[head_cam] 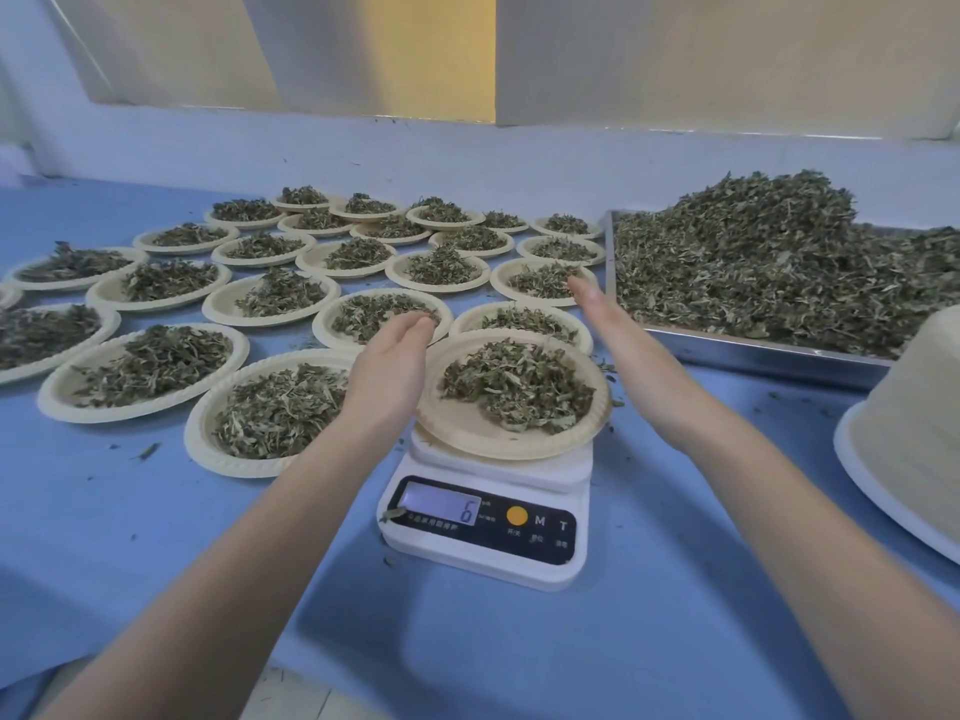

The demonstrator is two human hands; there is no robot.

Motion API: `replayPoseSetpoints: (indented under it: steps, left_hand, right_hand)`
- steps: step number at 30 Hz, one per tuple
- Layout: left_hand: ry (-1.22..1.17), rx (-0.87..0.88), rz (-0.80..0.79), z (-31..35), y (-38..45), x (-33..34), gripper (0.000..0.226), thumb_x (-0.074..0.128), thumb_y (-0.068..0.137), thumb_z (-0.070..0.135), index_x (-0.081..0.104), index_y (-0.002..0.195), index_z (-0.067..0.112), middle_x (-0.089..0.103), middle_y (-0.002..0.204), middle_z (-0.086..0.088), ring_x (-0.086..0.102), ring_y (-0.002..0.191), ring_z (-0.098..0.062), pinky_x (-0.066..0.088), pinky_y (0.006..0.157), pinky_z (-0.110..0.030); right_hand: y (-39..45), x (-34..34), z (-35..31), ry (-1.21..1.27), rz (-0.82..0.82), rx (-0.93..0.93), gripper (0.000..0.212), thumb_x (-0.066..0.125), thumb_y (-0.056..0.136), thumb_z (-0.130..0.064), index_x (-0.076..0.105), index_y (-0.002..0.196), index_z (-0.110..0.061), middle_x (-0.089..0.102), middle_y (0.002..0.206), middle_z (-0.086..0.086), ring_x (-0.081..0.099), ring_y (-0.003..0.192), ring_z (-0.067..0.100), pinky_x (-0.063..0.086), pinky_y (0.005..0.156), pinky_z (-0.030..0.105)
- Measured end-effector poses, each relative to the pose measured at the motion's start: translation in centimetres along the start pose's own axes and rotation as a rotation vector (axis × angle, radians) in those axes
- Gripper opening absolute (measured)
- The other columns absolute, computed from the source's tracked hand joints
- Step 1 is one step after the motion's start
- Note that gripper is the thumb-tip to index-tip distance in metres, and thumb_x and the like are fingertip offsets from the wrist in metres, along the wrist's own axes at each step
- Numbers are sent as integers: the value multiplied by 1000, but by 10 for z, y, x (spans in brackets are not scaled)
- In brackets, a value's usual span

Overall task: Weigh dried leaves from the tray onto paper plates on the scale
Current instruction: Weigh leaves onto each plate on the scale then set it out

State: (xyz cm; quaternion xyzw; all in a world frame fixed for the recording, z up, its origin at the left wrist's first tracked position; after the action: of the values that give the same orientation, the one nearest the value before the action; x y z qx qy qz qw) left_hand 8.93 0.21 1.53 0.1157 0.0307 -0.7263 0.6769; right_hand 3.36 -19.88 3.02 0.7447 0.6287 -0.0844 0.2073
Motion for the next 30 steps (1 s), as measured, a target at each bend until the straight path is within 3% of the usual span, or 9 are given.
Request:
replayPoseSetpoints:
  steps: [5, 8, 11, 14, 19, 21, 23, 27, 30]
  left_hand:
    - [15, 7, 13, -7, 5, -1, 35, 41, 99, 35, 51, 131, 26, 54, 132, 6, 48, 121, -16, 35, 101, -34]
    - [34, 12, -10, -4, 6, 1, 36, 44, 98, 34, 51, 132, 26, 53, 130, 8, 48, 119, -14, 34, 93, -30]
    - [22, 24, -34, 1, 16, 4, 36, 50, 95, 32, 53, 130, 23, 56, 127, 5, 52, 117, -16, 38, 98, -34]
    - [14, 17, -78, 6, 31, 8, 33, 57, 91, 30, 58, 123, 23, 62, 120, 2, 58, 110, -17, 42, 103, -43]
    - [0, 21, -202, 9, 61, 24, 17, 63, 86, 28, 63, 102, 35, 66, 110, 5, 62, 104, -11, 48, 95, -36]
    - [-21, 18, -219, 9, 71, 28, 20, 63, 87, 27, 63, 107, 32, 66, 111, 4, 61, 105, -12, 50, 89, -31]
    - [-48, 11, -213, 6, 78, 30, 24, 63, 88, 26, 64, 111, 29, 66, 113, 3, 62, 105, -12, 51, 83, -27]
    - [-62, 17, -218, 1, 84, 34, 25, 62, 89, 25, 63, 114, 26, 67, 113, 3, 63, 104, -12, 52, 86, -30]
    - [-83, 17, -215, 1, 86, 34, 25, 63, 88, 25, 64, 113, 26, 68, 112, 1, 64, 104, -13, 53, 88, -33]
  right_hand:
    - [-4, -10, 7, -40, 25, 74, 72, 29, 81, -76, 27, 145, -44, 26, 149, -28, 22, 129, -9, 17, 106, 27]
    - [9, -29, 8, -272, 130, 55, 57, 33, 96, -58, 34, 145, -31, 35, 150, -13, 33, 134, 8, 24, 102, 27]
    - [38, -58, 16, -571, 240, 100, 41, 39, 101, -33, 48, 133, -9, 50, 136, 10, 50, 114, 25, 35, 84, 27]
    - [73, -84, 35, -754, 275, 247, 40, 41, 97, -19, 48, 133, -4, 51, 136, 16, 50, 120, 33, 40, 91, 34]
    - [114, -105, 67, -910, 160, 510, 37, 51, 87, -37, 58, 108, -7, 57, 116, 17, 54, 112, 35, 46, 85, 34]
    - [117, -107, 83, -944, 32, 716, 58, 51, 85, -54, 54, 123, -11, 50, 132, 14, 50, 118, 37, 43, 96, 42]
    - [119, -99, 91, -1041, -168, 785, 59, 48, 89, -51, 47, 134, -13, 45, 141, 11, 49, 120, 34, 41, 93, 38]
    - [130, -93, 85, -1165, -137, 633, 29, 46, 91, -38, 58, 92, -12, 61, 112, 9, 54, 78, 25, 43, 72, 33]
    - [130, -86, 78, -1143, -90, 523, 34, 41, 96, -31, 50, 72, -8, 60, 91, 7, 49, 65, 19, 38, 59, 29]
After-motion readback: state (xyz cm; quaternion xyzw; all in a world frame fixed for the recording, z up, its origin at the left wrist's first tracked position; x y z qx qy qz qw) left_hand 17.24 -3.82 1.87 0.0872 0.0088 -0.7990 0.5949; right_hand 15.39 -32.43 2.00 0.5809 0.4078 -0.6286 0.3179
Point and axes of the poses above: each hand's wrist, its own y-axis towards the middle knuckle, its own x-axis out of the palm, z = x × y, the point moved 7 cm from there along y, towards the middle knuckle
